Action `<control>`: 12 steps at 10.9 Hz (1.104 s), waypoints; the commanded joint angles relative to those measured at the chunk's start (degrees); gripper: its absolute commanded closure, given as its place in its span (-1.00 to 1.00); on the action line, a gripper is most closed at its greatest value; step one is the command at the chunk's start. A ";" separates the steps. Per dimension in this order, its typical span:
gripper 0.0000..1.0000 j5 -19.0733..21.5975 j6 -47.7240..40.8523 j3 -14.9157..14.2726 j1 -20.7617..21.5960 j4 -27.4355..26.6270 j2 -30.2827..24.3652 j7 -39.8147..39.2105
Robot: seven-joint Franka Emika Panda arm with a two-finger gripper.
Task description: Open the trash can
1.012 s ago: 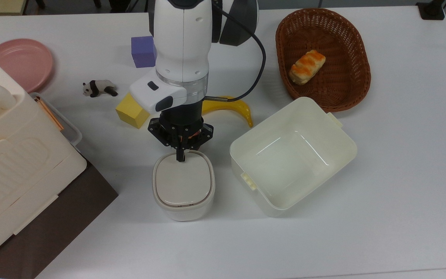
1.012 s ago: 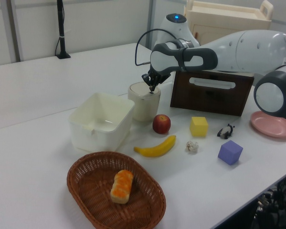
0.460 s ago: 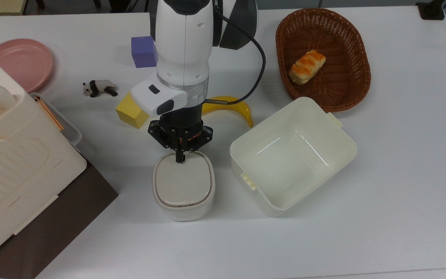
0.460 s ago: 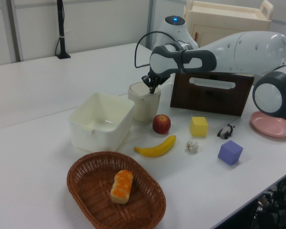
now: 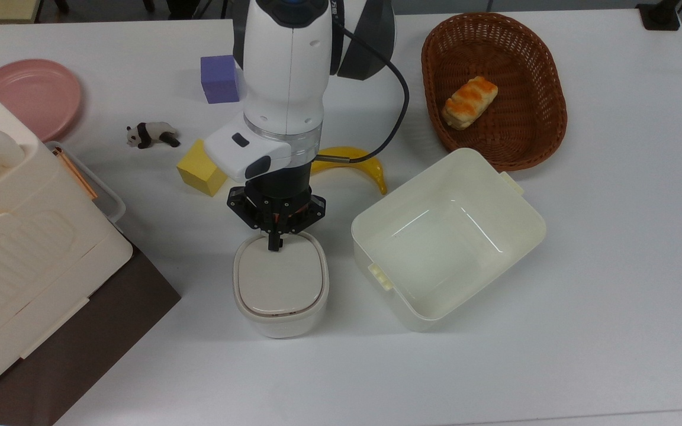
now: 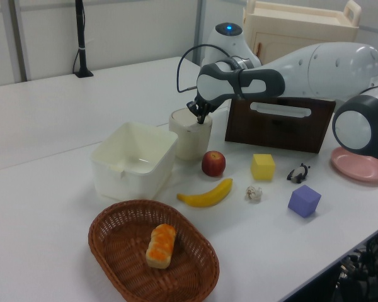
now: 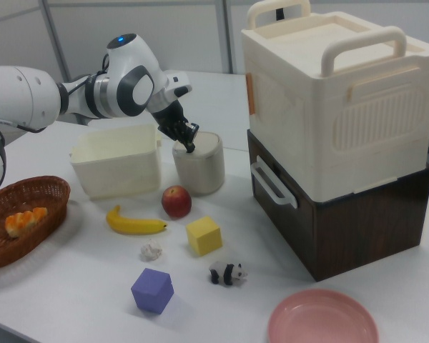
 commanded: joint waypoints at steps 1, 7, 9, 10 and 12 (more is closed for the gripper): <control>1.00 -2.55 1.52 0.36 0.35 -0.71 2.37 0.54; 1.00 -3.17 1.96 1.50 0.00 -1.16 0.53 0.80; 1.00 -2.56 1.44 1.50 -0.01 -1.16 -3.33 1.59; 1.00 -1.68 1.35 1.50 0.08 -1.07 -5.09 1.86; 1.00 -0.97 0.74 1.59 0.08 -1.15 -7.73 1.86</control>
